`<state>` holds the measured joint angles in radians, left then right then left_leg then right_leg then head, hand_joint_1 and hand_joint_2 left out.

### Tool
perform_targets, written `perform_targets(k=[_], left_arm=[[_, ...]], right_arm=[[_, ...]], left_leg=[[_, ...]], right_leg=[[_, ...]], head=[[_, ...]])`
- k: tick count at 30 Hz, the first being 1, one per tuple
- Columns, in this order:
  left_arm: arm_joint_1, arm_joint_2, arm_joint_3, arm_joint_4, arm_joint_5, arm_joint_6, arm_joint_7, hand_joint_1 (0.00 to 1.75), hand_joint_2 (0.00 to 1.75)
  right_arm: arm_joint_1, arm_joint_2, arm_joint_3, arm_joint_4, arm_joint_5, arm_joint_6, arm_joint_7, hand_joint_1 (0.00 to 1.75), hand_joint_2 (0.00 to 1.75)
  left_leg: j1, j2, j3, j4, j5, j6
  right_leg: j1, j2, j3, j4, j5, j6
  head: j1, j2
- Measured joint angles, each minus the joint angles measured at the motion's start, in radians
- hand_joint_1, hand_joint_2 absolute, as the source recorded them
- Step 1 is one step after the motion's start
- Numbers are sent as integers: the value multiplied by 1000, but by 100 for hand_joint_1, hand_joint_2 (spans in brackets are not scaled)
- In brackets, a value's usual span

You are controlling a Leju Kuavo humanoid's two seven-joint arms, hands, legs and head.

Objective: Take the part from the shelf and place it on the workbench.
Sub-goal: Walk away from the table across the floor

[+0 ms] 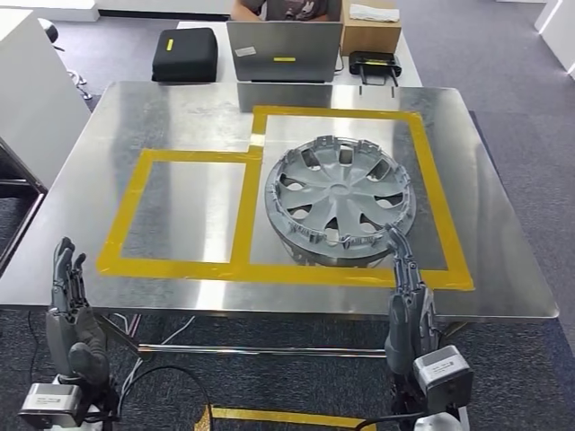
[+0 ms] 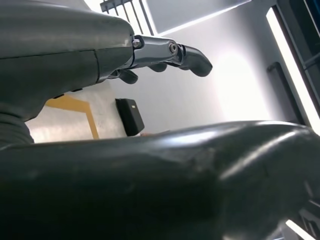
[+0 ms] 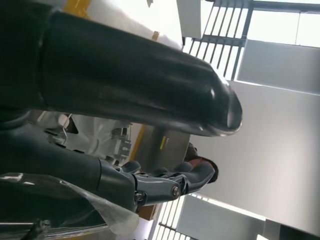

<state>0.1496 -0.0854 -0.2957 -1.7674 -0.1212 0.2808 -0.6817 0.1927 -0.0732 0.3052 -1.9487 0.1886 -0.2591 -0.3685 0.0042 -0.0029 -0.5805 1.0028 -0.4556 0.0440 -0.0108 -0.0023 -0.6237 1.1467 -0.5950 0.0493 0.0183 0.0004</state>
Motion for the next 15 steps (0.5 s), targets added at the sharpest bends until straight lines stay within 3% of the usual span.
perform_targets(k=[2,3,4,6,8,11,13,15], left_arm=[[1,0,1,0,0,0,0,0,0],[1,0,1,0,0,0,0,0,0],[1,0,1,0,0,0,0,0,0],[1,0,2,0,0,0,0,0,0],[1,0,3,0,0,0,0,0,0],[1,0,4,0,0,1,0,0,0],[1,0,4,0,0,1,0,0,0],[1,0,4,0,0,2,0,0,0]], right_arm=[[2,0,0,0,0,0,1,0,0],[2,0,0,0,0,0,1,0,0],[2,0,0,0,0,0,1,0,0],[0,0,0,0,0,-1,1,0,0],[-1,0,0,0,0,-1,1,0,0],[0,0,0,0,-1,-1,1,0,0],[0,0,0,0,-1,-1,2,0,0],[-1,0,-1,0,-1,-1,2,0,0]], left_leg=[[-1,1,-15,1,10,1],[-1,1,-21,2,15,0],[-1,1,-27,2,19,-1],[-2,0,-35,6,26,-7],[-4,0,-39,10,32,-16],[-3,0,-42,11,43,-34],[0,0,-54,38,13,-47],[3,0,-88,139,-71,-59]], right_leg=[[-1,0,-45,117,-53,6],[-1,0,-46,131,-52,7],[-1,0,-26,104,-34,7],[-1,0,61,-43,23,3],[1,1,122,-153,53,-5],[5,2,121,-166,67,-22],[2,-2,116,-169,83,-36],[0,-6,102,-169,101,-45]], head=[[1,0],[1,0],[1,0],[1,0],[0,0],[0,0],[-2,0],[-5,0]])
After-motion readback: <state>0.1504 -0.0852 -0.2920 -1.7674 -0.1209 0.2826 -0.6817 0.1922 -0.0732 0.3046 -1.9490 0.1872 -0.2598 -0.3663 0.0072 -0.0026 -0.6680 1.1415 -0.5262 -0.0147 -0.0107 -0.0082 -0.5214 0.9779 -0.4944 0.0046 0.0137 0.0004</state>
